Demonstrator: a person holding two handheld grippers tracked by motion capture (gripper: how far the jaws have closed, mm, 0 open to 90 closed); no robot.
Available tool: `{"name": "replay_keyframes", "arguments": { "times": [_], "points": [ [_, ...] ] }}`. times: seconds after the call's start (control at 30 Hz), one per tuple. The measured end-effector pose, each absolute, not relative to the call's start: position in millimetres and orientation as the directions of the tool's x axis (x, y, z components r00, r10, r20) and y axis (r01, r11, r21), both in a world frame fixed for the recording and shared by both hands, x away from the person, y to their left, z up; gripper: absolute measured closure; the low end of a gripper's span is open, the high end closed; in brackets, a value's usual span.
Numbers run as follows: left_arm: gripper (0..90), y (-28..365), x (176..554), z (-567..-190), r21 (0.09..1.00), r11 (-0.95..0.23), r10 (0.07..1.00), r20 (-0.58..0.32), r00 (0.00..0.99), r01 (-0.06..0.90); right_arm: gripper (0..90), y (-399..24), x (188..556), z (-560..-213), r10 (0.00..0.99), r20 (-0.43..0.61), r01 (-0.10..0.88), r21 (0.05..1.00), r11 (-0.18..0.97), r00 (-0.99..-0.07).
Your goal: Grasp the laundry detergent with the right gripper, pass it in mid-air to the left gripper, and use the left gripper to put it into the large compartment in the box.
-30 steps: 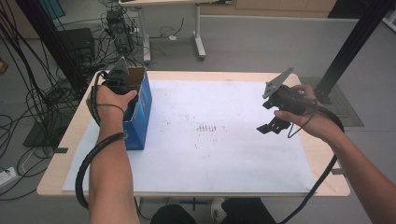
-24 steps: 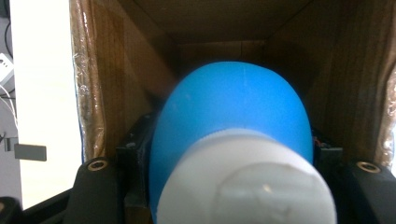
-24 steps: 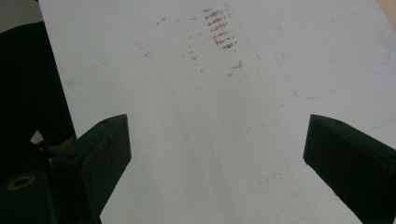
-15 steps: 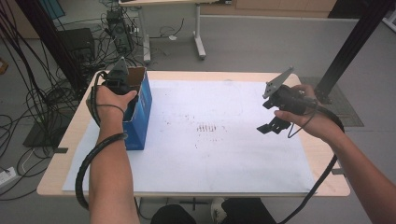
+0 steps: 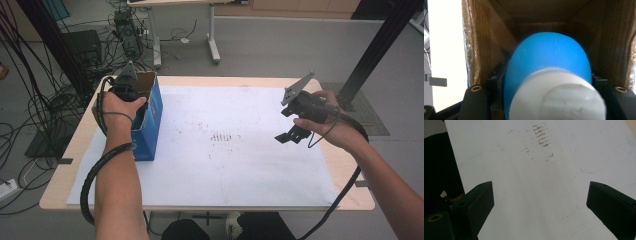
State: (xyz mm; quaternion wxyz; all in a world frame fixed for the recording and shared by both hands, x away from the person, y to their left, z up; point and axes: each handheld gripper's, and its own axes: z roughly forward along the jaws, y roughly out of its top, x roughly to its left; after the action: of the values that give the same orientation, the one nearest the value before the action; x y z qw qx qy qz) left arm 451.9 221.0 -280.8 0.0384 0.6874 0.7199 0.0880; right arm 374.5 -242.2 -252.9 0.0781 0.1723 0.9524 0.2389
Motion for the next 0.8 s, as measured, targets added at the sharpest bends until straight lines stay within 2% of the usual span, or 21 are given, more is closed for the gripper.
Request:
{"name": "replay_keyframes", "arguments": {
  "times": [0.8],
  "points": [
    [35.5, 219.2, 452.0, -280.1, 0.177, 0.034, 0.996, 0.072, -0.048, 0.984, 7.7, -242.2, 373.7, -252.8, 0.363, -0.066, 0.287, 0.49, 0.823, -0.929]
  ]
}}
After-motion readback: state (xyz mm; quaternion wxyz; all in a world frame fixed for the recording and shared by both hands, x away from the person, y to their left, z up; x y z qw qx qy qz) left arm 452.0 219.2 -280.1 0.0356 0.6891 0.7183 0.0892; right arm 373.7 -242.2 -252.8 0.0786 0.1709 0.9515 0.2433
